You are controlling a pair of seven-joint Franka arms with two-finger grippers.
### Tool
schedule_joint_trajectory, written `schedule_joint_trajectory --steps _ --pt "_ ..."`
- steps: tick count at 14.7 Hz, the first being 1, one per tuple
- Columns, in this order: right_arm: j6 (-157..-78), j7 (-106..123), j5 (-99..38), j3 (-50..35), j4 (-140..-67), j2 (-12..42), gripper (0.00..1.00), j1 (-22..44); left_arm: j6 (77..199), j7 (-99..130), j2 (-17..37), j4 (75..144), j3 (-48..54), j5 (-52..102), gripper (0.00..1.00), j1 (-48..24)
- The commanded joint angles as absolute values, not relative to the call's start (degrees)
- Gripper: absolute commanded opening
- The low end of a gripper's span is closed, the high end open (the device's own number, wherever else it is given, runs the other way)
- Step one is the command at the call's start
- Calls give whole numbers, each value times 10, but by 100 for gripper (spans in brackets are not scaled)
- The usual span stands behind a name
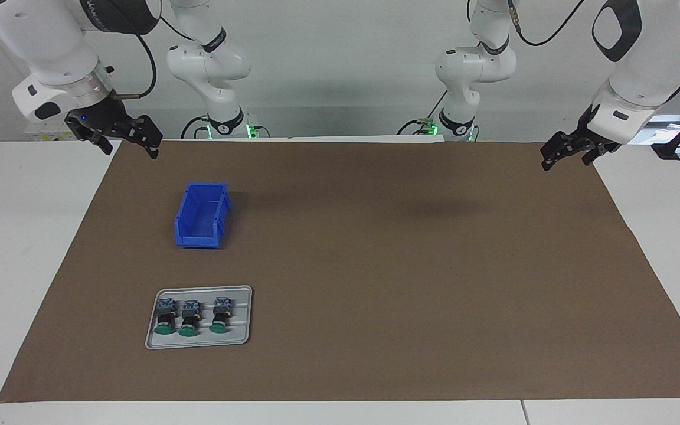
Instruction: Place and press button with both arms
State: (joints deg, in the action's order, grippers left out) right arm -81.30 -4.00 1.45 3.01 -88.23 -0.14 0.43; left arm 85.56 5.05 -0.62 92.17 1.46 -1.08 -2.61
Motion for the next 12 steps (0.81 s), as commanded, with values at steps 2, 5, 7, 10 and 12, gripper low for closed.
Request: schedule_joint_trajectory --steps 2,5,7,10,12 --pt "-807 -28 11 30 -876 1 99 4 854 46 -12 928 13 -13 100 -25" --pt "-806 -30 5 29 -883 -3 99 5 854 46 -12 928 13 -13 100 -23" --pt "-808 -29 5 29 -891 -7 99 4 854 47 -12 929 13 -13 100 -24" --pt "-811 -7 3 21 -889 -7 99 18 854 46 -12 929 13 -13 100 -25" --pt "-859 -8 -27 22 -890 2 99 22 853 49 -12 929 13 -13 100 -28"
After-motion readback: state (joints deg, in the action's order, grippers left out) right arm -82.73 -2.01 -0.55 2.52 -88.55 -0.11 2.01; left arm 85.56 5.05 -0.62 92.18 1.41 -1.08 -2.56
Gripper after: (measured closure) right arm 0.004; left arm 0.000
